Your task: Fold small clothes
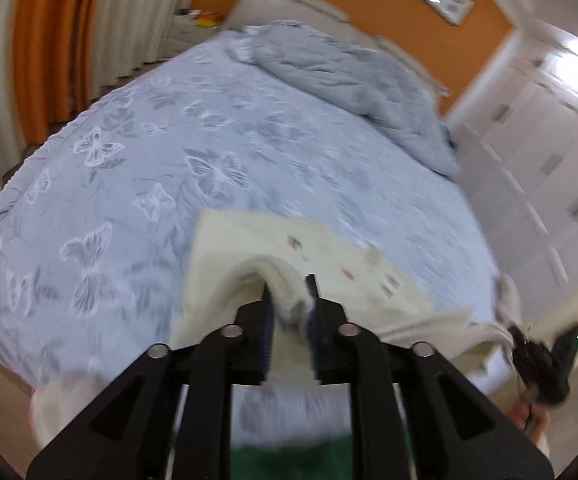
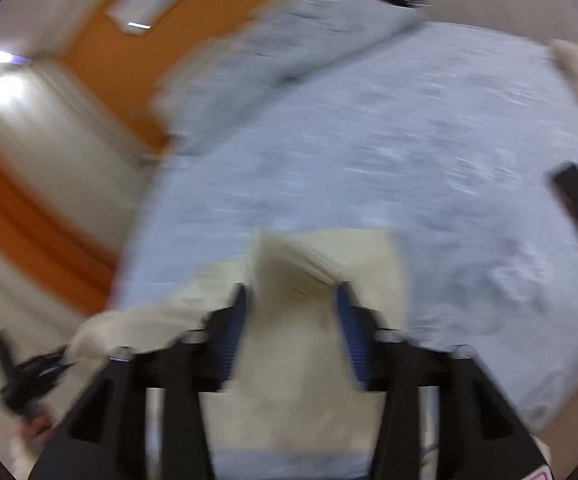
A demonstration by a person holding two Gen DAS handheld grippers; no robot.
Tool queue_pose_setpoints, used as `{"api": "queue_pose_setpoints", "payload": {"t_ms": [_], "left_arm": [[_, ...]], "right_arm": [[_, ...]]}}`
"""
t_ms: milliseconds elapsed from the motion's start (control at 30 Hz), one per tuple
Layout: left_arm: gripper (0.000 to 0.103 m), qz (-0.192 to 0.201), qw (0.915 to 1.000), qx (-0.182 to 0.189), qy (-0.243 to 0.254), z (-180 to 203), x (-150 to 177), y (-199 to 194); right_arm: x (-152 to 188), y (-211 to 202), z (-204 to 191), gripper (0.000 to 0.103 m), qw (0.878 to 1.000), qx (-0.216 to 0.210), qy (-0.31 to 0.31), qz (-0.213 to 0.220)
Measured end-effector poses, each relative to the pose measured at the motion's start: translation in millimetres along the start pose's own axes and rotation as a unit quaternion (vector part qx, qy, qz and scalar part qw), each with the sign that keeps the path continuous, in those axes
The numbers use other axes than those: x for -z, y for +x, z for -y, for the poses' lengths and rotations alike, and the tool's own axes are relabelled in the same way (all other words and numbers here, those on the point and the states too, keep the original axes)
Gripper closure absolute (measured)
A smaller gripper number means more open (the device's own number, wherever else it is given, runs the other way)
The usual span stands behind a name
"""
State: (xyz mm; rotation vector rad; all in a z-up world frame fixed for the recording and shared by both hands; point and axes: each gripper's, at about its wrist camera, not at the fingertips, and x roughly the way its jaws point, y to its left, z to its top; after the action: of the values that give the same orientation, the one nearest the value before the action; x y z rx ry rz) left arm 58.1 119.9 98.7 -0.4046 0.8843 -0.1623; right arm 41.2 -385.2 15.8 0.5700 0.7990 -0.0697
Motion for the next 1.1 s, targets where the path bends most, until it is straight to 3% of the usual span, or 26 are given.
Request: {"api": "queue_pose_setpoints", "payload": {"t_ms": [67, 133, 200, 267, 433, 633, 800, 833, 867, 900, 933, 967, 1000, 1100], "left_arm": [[0.038, -0.021, 0.9961, -0.086, 0.006, -7.9, -6.3, 51.6], [0.040, -0.038, 0.9885, -0.146, 0.014, -14.6, 2.7, 74.1], [0.032, -0.049, 0.9898, -0.133, 0.008, -26.0, 19.1, 79.9], [0.019, -0.043, 0.9914, -0.123, -0.004, -36.3, 33.2, 76.3], [0.018, -0.055, 0.9882, -0.142, 0.016, -48.9, 31.4, 93.8], [0.013, -0.076, 0.9897, -0.120, 0.017, -42.8, 8.7, 131.7], [0.013, -0.110, 0.9875, -0.113, -0.011, -48.6, -5.9, 176.7], [0.015, -0.117, 0.9872, -0.106, -0.022, -51.2, -7.3, 184.6], [0.029, -0.124, 0.9872, -0.096, -0.029, -53.1, -7.7, 190.8], [0.055, -0.135, 0.9862, -0.090, -0.030, -53.2, -7.5, 195.6], [0.066, -0.153, 0.9836, -0.091, -0.028, -52.2, -6.4, 201.5], [0.081, -0.158, 0.9823, -0.099, -0.023, -50.1, -4.5, 202.1], [0.088, -0.151, 0.9835, -0.098, -0.020, -47.6, -3.4, 198.1], [0.093, -0.114, 0.9907, -0.074, -0.007, -35.4, -0.4, 168.1]], "right_arm": [[16.1, -0.5, 1.8, 0.046, 1.000, 0.004, 0.004, 0.013], [28.0, -2.4, 5.3, 0.025, 1.000, 0.007, -0.008, 0.019], [41.1, 1.7, 8.9, 0.025, 0.999, 0.035, -0.033, 0.005], [41.3, 11.1, 20.2, 0.025, 1.000, 0.026, -0.005, -0.015], [18.6, 40.7, 22.6, 0.025, 0.999, 0.042, 0.004, -0.022], [4.7, 81.2, 15.1, 0.025, 0.997, 0.046, -0.013, -0.056], [0.4, 122.4, -0.7, 0.025, 0.991, 0.085, -0.057, -0.090], [1.0, 127.6, -2.7, 0.029, 0.989, 0.088, -0.064, -0.096], [3.8, 134.8, -5.8, 0.039, 0.987, 0.089, -0.072, -0.108], [6.4, 139.4, -8.0, 0.082, 0.985, 0.093, -0.078, -0.123], [10.0, 138.7, -11.5, 0.092, 0.984, 0.092, -0.083, -0.129], [12.0, 131.1, -15.4, 0.093, 0.986, 0.081, -0.086, -0.118], [14.2, 119.1, -20.3, 0.093, 0.988, 0.065, -0.090, -0.106], [23.1, 56.3, -35.1, 0.094, 0.995, 0.008, -0.086, -0.054]]}}
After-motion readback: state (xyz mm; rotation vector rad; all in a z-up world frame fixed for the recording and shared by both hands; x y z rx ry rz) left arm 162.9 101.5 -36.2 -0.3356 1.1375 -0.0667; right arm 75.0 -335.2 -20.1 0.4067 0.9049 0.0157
